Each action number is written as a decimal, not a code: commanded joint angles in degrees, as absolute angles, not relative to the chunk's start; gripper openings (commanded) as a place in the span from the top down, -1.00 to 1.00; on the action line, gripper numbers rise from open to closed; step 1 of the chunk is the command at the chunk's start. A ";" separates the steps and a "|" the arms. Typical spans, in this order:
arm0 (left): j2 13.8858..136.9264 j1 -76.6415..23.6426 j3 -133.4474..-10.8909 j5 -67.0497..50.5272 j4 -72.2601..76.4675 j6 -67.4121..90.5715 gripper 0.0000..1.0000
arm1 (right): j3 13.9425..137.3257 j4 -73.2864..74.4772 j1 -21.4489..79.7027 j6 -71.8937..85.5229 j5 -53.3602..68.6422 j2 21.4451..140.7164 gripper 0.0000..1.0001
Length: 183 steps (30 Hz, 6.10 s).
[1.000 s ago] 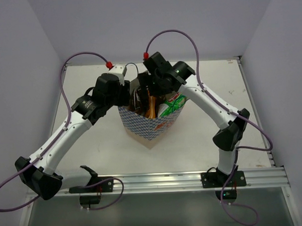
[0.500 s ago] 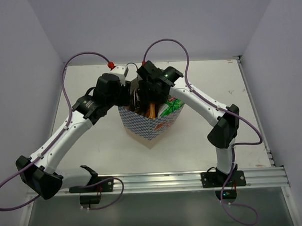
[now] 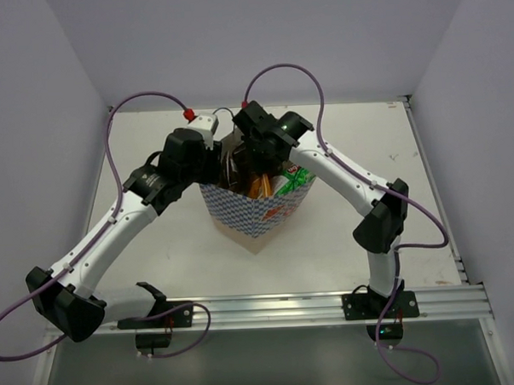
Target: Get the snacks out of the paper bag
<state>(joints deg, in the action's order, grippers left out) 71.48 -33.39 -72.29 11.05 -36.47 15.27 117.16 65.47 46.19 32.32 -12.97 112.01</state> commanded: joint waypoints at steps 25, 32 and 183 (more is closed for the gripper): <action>59.24 -32.87 -80.50 11.42 -29.18 10.82 -0.88 | 128.76 46.15 46.32 21.36 -13.80 83.33 1.00; 55.38 -32.87 -81.56 19.41 -29.53 8.88 -1.00 | 129.46 38.42 46.23 15.92 -23.97 77.35 1.00; 95.29 -42.28 -121.99 12.92 -33.40 -5.80 1.00 | 54.49 34.01 -8.61 25.58 28.39 39.02 -0.98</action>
